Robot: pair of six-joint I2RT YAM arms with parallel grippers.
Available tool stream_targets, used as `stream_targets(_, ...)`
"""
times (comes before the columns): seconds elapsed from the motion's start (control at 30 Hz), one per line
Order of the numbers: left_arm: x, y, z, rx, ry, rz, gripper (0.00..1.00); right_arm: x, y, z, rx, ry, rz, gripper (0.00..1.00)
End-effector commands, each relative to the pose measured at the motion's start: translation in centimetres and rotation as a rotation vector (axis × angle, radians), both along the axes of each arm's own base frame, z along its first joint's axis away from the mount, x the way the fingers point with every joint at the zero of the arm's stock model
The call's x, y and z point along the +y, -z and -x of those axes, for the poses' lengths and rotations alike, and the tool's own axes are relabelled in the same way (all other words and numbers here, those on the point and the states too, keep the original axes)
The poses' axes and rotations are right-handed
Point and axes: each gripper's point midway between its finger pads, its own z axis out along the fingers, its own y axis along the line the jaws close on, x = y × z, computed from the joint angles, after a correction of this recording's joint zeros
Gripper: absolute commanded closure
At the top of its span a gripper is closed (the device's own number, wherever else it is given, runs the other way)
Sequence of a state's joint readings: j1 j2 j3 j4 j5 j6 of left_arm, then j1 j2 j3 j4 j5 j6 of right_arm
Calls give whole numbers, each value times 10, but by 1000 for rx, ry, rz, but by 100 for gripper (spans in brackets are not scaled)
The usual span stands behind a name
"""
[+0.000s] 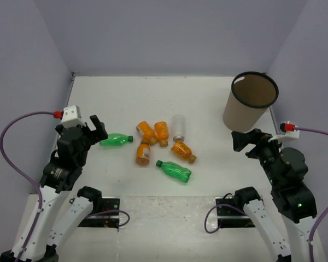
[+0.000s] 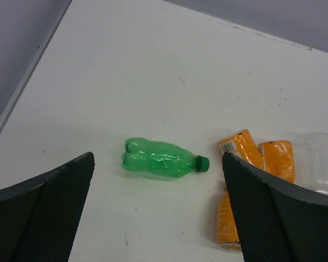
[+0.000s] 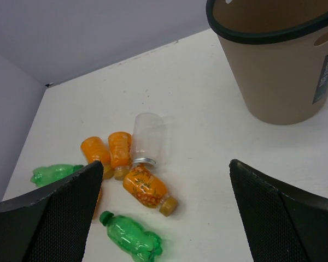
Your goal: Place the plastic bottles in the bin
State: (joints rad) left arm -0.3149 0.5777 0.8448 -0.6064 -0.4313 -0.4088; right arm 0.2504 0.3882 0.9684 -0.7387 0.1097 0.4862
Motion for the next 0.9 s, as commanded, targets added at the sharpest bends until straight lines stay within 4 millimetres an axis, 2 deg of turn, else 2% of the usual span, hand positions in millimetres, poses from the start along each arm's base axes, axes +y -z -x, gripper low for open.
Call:
stream_targets(0.0,-2,-2,-8,-17,1,2,0,6,-7,-7,-22,-16,-21,1)
stream_targets(0.07,-3,-1,-9,-9,5,-2,0,8,-7,-8,-21,-26,-27,1)
stream_targets(0.13,-3,-2,-9,-12,5,-2,0,20,-11,-8,-39,-90,-54,1)
stream_targets(0.17,-3,-1,-8,-13,1,-1,0,46,-26,-1,-98,-244,-84,1)
stream_targets(0.2,-3,-1,-9,-14,2,-2,0,61,-29,2,-124,-332,-103,1)
stream_targets(0.3,-6,1,-10,-10,15,0,0,94,-44,3,-169,-523,-170,1)
stream_targets(0.37,-6,3,-12,2,13,-5,0,113,-30,-15,-48,-596,-202,1)
stream_targets(0.43,-6,5,-12,11,13,-9,0,115,-17,-41,20,-547,-188,1)
stream_targets(0.47,-5,5,-12,10,9,-11,0,125,5,-59,108,-534,-162,1)
stream_targets(0.5,-4,5,-11,7,7,-9,0,126,20,-68,170,-502,-127,1)
stream_targets(0.53,-4,4,-10,4,7,-7,0,128,22,-80,182,-479,-71,1)
stream_targets(0.57,-4,5,-10,3,10,-6,0,134,53,-98,288,-436,-6,1)
stream_targets(0.6,-5,4,-10,-3,12,-3,0,135,70,-103,358,-410,37,1)
stream_targets(0.63,-6,5,-11,1,17,-4,0,136,72,-114,373,-381,66,1)
stream_targets(0.67,-7,5,-12,3,23,-3,0,136,85,-123,405,-334,107,1)
stream_targets(0.7,-8,8,-13,15,25,-7,0,141,111,-131,489,-321,139,1)
stream_targets(0.73,-9,9,-14,20,30,-9,0,148,113,-138,500,-324,143,1)
stream_targets(0.87,-14,12,-15,31,58,-8,0,181,151,-151,590,-350,224,1)
